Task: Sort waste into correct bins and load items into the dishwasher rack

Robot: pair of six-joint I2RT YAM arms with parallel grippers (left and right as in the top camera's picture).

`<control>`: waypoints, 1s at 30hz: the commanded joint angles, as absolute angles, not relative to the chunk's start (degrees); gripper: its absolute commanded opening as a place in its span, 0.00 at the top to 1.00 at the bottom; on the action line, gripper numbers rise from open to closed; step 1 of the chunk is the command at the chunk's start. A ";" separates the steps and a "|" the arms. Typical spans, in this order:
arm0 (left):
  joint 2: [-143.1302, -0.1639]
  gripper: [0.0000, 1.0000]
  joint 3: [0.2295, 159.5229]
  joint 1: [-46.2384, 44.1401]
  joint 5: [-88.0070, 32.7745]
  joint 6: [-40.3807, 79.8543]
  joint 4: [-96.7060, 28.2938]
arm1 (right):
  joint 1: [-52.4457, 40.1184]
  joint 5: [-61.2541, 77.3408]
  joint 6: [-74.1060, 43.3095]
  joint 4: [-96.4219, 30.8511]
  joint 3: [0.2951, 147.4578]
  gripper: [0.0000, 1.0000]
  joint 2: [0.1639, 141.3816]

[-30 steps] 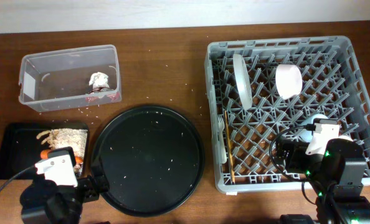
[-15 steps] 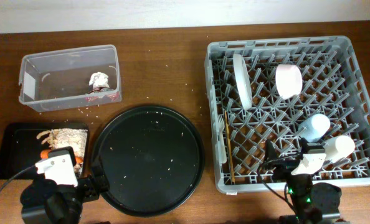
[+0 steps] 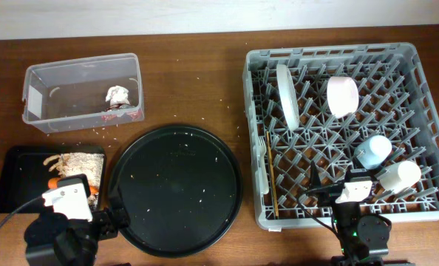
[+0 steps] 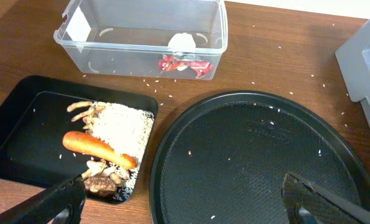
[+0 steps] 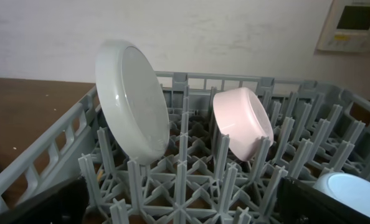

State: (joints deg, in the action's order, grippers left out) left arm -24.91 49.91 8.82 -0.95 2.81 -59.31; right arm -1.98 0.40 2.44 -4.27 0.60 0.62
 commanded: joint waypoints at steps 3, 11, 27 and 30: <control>-24.77 0.00 49.71 8.95 -0.19 3.16 -59.27 | -2.24 -0.49 3.64 -4.67 0.32 0.02 0.19; -24.77 0.00 49.71 8.95 -0.19 3.16 -59.27 | -2.24 -0.49 3.64 -4.67 0.32 0.01 0.19; -20.51 0.00 46.13 7.25 0.43 3.16 -59.33 | -2.24 -0.49 3.64 -4.67 0.32 0.02 0.19; -13.50 0.00 35.33 2.79 0.38 3.16 -51.66 | -2.24 -0.49 3.64 -4.67 0.32 0.02 0.19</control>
State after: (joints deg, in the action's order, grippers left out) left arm -17.93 42.37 5.48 -0.19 2.81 -56.71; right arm -1.98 0.23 3.46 -4.27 0.60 0.58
